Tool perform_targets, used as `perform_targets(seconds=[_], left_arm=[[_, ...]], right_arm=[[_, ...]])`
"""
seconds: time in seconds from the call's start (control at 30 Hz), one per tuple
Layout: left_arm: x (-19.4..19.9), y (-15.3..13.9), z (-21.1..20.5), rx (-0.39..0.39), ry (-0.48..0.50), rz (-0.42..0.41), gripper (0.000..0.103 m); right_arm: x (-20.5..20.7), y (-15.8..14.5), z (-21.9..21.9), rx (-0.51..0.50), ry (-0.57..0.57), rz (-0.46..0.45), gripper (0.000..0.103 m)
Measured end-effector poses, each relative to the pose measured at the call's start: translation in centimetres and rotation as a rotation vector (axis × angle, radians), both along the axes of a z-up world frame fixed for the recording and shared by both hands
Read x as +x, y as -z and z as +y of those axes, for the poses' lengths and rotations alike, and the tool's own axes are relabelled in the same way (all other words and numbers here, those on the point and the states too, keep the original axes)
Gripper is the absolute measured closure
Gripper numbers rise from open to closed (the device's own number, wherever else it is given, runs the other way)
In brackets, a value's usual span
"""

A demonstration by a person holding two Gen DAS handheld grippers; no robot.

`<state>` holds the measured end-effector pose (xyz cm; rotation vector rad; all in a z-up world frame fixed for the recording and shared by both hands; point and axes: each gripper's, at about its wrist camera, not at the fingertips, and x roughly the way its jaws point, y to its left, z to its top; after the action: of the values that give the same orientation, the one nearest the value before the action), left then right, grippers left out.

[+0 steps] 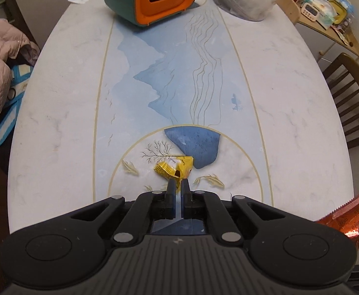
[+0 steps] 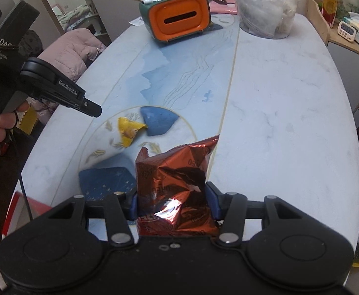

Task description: Organize snacks

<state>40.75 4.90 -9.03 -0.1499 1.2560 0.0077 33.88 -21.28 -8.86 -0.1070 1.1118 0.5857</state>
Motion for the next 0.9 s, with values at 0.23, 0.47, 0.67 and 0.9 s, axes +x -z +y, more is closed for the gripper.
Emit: perform_targets(seconds=[0.23, 0.47, 0.67, 0.9], left_arm=[[0.1, 1.4, -0.5, -0.026, -0.016, 0.015, 0.090], [2.1, 4.3, -1.2, -0.030, -0.059, 0.048, 0.043], [3.9, 8.1, -0.9, 0.007, -0.105, 0.108, 0.043], [4.7, 9.8, -0.7, 0.031, -0.124, 0.121, 0.044]], right_arm=[[-1.0, -0.3, -0.5, 0.018, 0.008, -0.007, 0.053], [-0.4, 0.8, -1.4, 0.026, 0.009, 0.008, 0.052], [0.9, 2.3, -1.7, 0.013, 0.009, 0.031, 0.053], [1.6, 3.5, -1.7, 0.012, 0.004, 0.054, 0.052]])
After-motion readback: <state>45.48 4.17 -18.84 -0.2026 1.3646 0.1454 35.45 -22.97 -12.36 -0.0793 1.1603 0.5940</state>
